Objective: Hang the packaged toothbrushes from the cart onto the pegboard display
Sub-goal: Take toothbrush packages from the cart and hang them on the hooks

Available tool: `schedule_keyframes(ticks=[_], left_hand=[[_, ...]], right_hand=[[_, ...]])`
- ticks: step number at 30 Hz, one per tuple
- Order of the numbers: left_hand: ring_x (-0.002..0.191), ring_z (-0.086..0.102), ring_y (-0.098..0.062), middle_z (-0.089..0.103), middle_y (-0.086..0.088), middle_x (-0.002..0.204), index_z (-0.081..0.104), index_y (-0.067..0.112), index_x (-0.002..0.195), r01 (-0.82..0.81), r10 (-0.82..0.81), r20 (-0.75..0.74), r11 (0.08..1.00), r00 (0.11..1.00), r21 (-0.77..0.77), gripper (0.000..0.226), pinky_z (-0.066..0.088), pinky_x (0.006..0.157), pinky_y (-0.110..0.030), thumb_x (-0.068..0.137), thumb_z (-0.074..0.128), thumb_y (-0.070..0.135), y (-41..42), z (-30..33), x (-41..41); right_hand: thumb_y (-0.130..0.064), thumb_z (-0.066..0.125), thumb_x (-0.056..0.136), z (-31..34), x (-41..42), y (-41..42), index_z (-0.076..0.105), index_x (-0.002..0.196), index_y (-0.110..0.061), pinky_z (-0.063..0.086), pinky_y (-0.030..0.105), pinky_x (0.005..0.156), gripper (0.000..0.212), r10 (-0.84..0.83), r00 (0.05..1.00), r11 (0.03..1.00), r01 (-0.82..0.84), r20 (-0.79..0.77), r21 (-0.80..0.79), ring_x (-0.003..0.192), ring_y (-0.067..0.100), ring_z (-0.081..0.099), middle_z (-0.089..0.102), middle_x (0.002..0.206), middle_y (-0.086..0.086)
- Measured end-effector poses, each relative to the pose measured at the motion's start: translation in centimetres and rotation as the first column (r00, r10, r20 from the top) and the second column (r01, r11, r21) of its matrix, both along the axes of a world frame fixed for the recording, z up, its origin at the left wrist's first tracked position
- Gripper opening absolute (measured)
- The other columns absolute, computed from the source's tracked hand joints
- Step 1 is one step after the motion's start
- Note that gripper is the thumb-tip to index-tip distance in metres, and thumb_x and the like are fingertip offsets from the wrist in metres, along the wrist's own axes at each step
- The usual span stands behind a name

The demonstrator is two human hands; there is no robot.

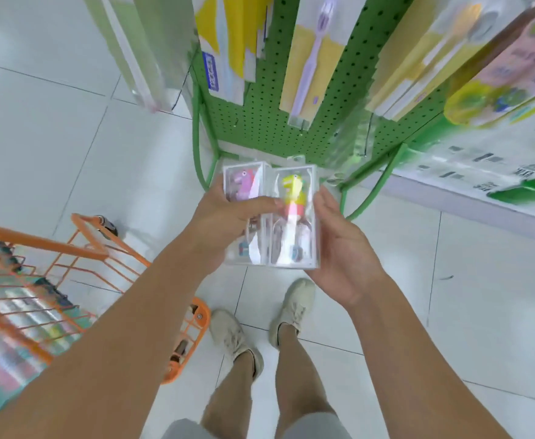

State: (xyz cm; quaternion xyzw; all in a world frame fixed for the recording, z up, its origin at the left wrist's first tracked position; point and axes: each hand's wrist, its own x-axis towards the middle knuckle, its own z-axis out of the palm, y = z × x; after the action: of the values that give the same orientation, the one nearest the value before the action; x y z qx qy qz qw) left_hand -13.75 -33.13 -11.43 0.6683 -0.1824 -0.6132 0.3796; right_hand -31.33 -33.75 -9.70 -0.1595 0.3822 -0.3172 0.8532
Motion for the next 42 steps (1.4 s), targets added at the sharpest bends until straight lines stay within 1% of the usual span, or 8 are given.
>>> schedule_keyframes(ticks=[5, 10, 13, 16, 19, 25, 36, 42], left_hand=[[0.093, 0.069, -0.024, 0.066, -0.007, 0.111, 0.046, 0.014, 0.130, -0.072, 0.075, -0.065, 0.997, 0.995, 0.042, 0.071, 0.058, 0.083, -0.046, 0.068, 0.078, 0.023, -2.7, -6.4, -0.8], [0.094, 0.065, -0.027, 0.066, -0.016, 0.111, 0.051, 0.007, 0.138, -0.087, 0.083, -0.367, 0.996, 0.927, 0.007, 0.051, 0.055, 0.088, -0.042, 0.093, 0.048, 0.032, -4.5, -10.8, -0.5], [0.091, 0.066, -0.026, 0.068, -0.009, 0.103, 0.054, 0.010, 0.134, -0.019, 0.009, -0.317, 0.999, 0.948, -0.030, 0.068, 0.058, 0.075, -0.037, 0.078, 0.068, 0.045, -5.3, -13.0, -0.5], [0.102, 0.069, -0.033, 0.072, -0.012, 0.112, 0.057, 0.002, 0.133, -0.018, 0.008, -0.219, 0.999, 0.976, -0.043, 0.070, 0.060, 0.082, -0.043, 0.068, 0.077, 0.021, -5.9, -15.0, -0.3], [0.114, 0.066, -0.037, 0.071, -0.015, 0.120, 0.064, 0.007, 0.128, -0.059, 0.048, -0.151, 0.996, 0.987, -0.071, 0.062, 0.052, 0.100, -0.055, 0.072, 0.084, 0.024, -6.5, -15.6, 0.0], [0.105, 0.070, -0.026, 0.073, -0.009, 0.116, 0.066, 0.012, 0.124, -0.069, 0.069, -0.010, 0.984, 0.998, -0.161, 0.063, 0.055, 0.095, -0.045, 0.066, 0.080, 0.034, -7.0, -15.3, 0.1], [0.092, 0.068, -0.017, 0.074, 0.001, 0.101, 0.066, 0.024, 0.108, -0.020, 0.032, 0.057, 0.979, 0.998, -0.202, 0.047, 0.055, 0.094, -0.044, 0.064, 0.078, 0.037, -6.1, -14.9, 0.4], [0.098, 0.069, -0.017, 0.072, -0.008, 0.114, 0.066, 0.019, 0.119, 0.010, 0.001, 0.046, 0.971, 0.999, -0.241, 0.051, 0.057, 0.089, -0.037, 0.072, 0.074, 0.038, -6.3, -14.6, 0.7]], right_hand=[[-0.019, 0.075, 0.085, -7.5, -0.3, -3.5, 0.065, 0.115, -0.013, 0.058, 0.048, 0.088, 0.033, -0.093, 0.963, 0.995, 0.079, -0.251, -0.066, 0.098, 0.026, 0.071, 0.072, 0.103, 0.006], [-0.041, 0.090, 0.068, -10.3, -0.3, -7.1, 0.055, 0.114, -0.032, 0.050, 0.016, 0.062, 0.059, -0.205, 0.673, 0.936, -0.077, -0.710, -0.344, 0.082, -0.004, 0.066, 0.068, 0.098, -0.015], [-0.055, 0.084, 0.071, -12.4, 0.4, -8.4, 0.056, 0.104, -0.031, 0.046, 0.012, 0.059, 0.049, -0.317, 0.625, 0.862, -0.125, -0.714, -0.492, 0.057, 0.000, 0.049, 0.058, 0.079, -0.015], [-0.054, 0.068, 0.088, -14.4, 0.9, -9.3, 0.056, 0.103, -0.018, 0.046, 0.026, 0.060, 0.041, -0.293, 0.654, 0.819, -0.204, -0.698, -0.536, 0.060, 0.006, 0.041, 0.044, 0.069, -0.011], [-0.038, 0.055, 0.103, -15.6, 1.1, -9.4, 0.054, 0.109, -0.016, 0.054, 0.031, 0.078, 0.023, -0.296, 0.695, 0.776, -0.224, -0.655, -0.589, 0.075, 0.002, 0.054, 0.054, 0.080, -0.015], [-0.028, 0.057, 0.102, -15.7, 1.4, -10.0, 0.055, 0.108, -0.016, 0.050, 0.024, 0.077, 0.014, -0.307, 0.741, 0.755, -0.193, -0.597, -0.627, 0.087, 0.022, 0.060, 0.062, 0.099, 0.017], [-0.030, 0.057, 0.102, -15.9, 2.2, -10.4, 0.055, 0.107, -0.022, 0.054, 0.032, 0.083, 0.010, -0.344, 0.757, 0.764, -0.118, -0.555, -0.634, 0.089, 0.009, 0.061, 0.060, 0.096, 0.000], [-0.037, 0.059, 0.101, -16.3, 2.9, -13.0, 0.059, 0.101, -0.021, 0.056, 0.033, 0.083, 0.016, -0.347, 0.698, 0.831, -0.079, -0.626, -0.550, 0.079, 0.002, 0.063, 0.061, 0.084, -0.008]])
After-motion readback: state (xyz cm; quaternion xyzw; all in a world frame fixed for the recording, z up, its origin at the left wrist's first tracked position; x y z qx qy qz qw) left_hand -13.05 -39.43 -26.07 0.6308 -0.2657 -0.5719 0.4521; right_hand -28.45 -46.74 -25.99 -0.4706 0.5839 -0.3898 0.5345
